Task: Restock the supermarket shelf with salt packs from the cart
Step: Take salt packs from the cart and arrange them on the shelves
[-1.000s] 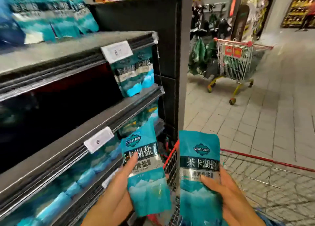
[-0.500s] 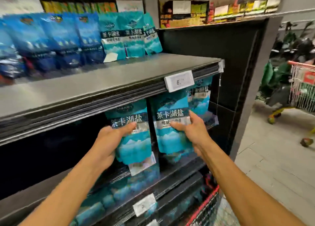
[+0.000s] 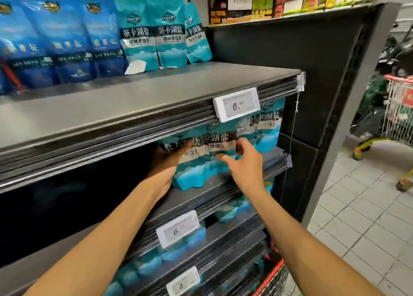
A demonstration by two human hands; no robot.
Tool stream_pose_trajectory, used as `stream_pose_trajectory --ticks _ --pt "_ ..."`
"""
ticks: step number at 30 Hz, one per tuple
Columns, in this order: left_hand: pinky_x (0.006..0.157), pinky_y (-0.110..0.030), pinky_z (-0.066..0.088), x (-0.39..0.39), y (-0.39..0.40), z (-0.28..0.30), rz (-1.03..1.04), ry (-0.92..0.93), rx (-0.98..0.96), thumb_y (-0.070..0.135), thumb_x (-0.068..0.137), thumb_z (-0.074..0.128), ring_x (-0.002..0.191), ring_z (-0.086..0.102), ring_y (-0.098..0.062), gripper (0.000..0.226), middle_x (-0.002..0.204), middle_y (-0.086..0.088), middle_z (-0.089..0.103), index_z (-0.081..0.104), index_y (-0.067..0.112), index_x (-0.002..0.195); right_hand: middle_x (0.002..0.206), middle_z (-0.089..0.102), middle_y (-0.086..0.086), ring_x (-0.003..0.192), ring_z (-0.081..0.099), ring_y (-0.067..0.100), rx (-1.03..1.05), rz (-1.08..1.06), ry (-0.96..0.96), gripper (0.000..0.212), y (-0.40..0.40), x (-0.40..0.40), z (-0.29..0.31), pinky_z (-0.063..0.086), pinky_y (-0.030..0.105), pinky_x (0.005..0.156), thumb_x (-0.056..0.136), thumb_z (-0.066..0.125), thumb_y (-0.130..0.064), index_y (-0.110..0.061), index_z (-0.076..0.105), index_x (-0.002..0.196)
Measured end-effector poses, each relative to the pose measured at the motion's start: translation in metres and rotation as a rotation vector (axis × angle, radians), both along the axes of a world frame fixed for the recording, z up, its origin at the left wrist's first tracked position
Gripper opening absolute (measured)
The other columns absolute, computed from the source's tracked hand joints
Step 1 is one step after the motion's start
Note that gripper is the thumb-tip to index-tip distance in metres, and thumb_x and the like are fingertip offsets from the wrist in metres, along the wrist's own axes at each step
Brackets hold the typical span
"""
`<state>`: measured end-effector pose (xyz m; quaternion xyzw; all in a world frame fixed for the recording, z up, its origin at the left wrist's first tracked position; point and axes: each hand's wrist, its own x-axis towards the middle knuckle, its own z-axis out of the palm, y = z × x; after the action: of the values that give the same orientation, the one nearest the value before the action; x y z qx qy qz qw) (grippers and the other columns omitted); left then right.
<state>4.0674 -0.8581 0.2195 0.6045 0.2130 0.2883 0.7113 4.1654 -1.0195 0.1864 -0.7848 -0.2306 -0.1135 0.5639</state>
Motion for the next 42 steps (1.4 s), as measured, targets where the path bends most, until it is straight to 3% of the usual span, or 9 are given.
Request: stream_pose_trajectory --ticks 6,16,20,22,25,28,32,37,42 --pt "0.083 -0.046 0.059 0.017 -0.011 -0.004 0.084 -0.005 0.051 0.028 0.074 0.085 0.092 0.073 -0.024 0.031 0.102 -0.004 0.075 0.064 0.022 0.096 0.079 0.061 0.002 0.066 0.053 0.011 0.071 -0.141 0.12 0.035 -0.008 0.011 -0.015 0.047 0.023 0.07 0.073 0.086 -0.025 -0.016 0.057 0.09" --pt "0.074 -0.036 0.06 0.015 -0.02 -0.013 0.023 -0.085 0.107 0.007 0.075 0.082 0.087 0.074 -0.02 0.034 0.1 -0.005 0.076 0.07 0.011 0.107 0.092 0.062 0.012 0.077 0.058 0.019 0.027 -0.135 0.128 0.046 -0.016 0.013 -0.011 0.053 0.035 0.083 0.074 0.086 -0.026 -0.009 0.054 0.103" --pt "0.068 -0.028 0.054 -0.009 -0.025 -0.01 -0.037 0.171 0.164 0.056 0.056 0.087 0.079 0.072 -0.008 0.055 0.082 0.012 0.074 0.067 0.021 0.094 0.101 0.06 0.006 0.079 0.061 0.01 0.098 -0.12 0.053 0.037 -0.033 -0.004 -0.013 0.053 0.025 0.081 0.084 0.077 -0.028 -0.014 0.054 0.109" --pt "0.058 -0.021 0.046 -0.028 -0.028 -0.012 0.2 0.289 0.356 0.074 0.05 0.079 0.063 0.058 0.001 0.067 0.069 0.007 0.059 0.058 0.017 0.077 0.101 0.061 0.003 0.073 0.059 0.005 0.137 -0.134 0.007 0.027 -0.051 -0.017 -0.013 0.049 0.015 0.074 0.089 0.071 -0.023 -0.017 0.053 0.109" --pt "0.059 -0.011 0.041 -0.07 -0.052 -0.019 0.392 0.003 0.531 0.066 0.066 0.069 0.068 0.05 0.008 0.047 0.081 0.009 0.047 0.045 0.031 0.085 0.093 0.064 0.0 0.07 0.062 0.017 0.192 -0.099 0.037 0.019 -0.093 -0.049 -0.02 0.055 0.033 0.071 0.092 0.064 -0.013 -0.019 0.054 0.107" --pt "0.072 -0.022 0.043 -0.113 -0.083 -0.038 0.276 -0.218 0.582 0.033 0.085 0.065 0.085 0.053 -0.009 0.025 0.095 0.006 0.052 0.046 0.033 0.102 0.085 0.064 -0.006 0.066 0.06 0.025 0.216 -0.149 0.076 0.016 -0.147 -0.092 -0.038 0.052 0.027 0.06 0.094 0.063 -0.012 -0.019 0.057 0.106" --pt "0.07 -0.022 0.044 -0.146 -0.147 -0.08 -0.022 -0.175 0.492 0.015 0.086 0.06 0.078 0.053 -0.01 0.02 0.087 0.018 0.054 0.05 0.03 0.095 0.09 0.064 -0.008 0.063 0.065 0.014 0.227 -0.347 0.185 0.018 -0.23 -0.156 -0.08 0.051 0.018 0.052 0.094 0.063 -0.017 -0.031 0.058 0.104" --pt "0.063 -0.013 0.043 -0.157 -0.243 -0.141 -0.456 0.011 0.348 0.009 0.091 0.059 0.068 0.052 -0.005 0.013 0.082 0.007 0.055 0.052 0.02 0.093 0.087 0.063 -0.002 0.062 0.063 0.006 0.217 -0.718 0.35 0.013 -0.337 -0.222 -0.165 0.053 0.023 0.055 0.095 0.061 -0.014 -0.024 0.057 0.102" --pt "0.049 -0.016 0.039 -0.13 -0.338 -0.226 -0.923 0.452 0.25 0.0 0.096 0.053 0.063 0.048 -0.01 0.019 0.079 -0.002 0.051 0.048 0.018 0.091 0.094 0.065 0.012 0.085 0.065 0.036 0.128 -0.929 0.675 0.005 -0.422 -0.26 -0.264 0.053 0.044 0.072 0.097 0.058 -0.011 -0.011 0.056 0.102"
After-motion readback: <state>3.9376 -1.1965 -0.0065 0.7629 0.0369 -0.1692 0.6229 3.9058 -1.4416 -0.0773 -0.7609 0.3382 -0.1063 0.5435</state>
